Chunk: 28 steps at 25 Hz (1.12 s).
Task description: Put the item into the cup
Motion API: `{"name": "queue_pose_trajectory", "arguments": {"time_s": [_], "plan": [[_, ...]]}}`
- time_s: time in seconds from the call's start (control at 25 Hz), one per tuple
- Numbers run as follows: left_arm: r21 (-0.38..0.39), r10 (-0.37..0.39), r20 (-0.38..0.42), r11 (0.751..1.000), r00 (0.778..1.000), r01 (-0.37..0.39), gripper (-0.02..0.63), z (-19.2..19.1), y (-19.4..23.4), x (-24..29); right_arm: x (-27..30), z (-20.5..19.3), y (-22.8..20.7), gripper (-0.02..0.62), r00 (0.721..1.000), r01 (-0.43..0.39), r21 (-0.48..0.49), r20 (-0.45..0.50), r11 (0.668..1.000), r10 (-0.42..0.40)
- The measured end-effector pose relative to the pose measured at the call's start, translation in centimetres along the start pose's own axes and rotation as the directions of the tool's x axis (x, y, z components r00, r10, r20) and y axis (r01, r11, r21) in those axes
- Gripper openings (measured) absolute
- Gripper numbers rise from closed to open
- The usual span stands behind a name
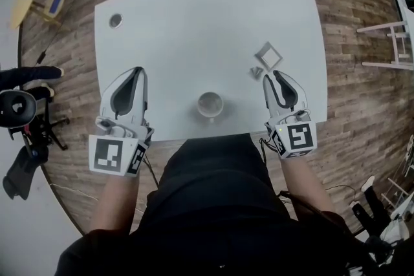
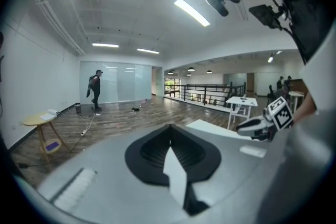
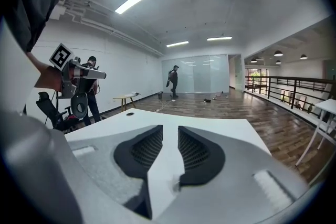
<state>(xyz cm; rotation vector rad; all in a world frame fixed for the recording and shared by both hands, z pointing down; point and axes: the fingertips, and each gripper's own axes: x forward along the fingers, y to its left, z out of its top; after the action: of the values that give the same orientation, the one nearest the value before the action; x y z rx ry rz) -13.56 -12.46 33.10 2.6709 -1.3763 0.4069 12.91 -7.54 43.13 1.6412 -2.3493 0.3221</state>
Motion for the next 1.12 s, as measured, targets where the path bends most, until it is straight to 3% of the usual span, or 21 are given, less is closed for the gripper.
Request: {"name": "queue_pose_trajectory", "arguments": {"time_s": [1.12], "plan": [[-0.021, -0.044, -0.121, 0.999, 0.992, 0.041, -0.002, -3.4, -1.6, 2.2, 2.2, -5.0, -0.3, 0.109, 0.992, -0.019, 0.027, -0.127, 0.999, 0.022]]}}
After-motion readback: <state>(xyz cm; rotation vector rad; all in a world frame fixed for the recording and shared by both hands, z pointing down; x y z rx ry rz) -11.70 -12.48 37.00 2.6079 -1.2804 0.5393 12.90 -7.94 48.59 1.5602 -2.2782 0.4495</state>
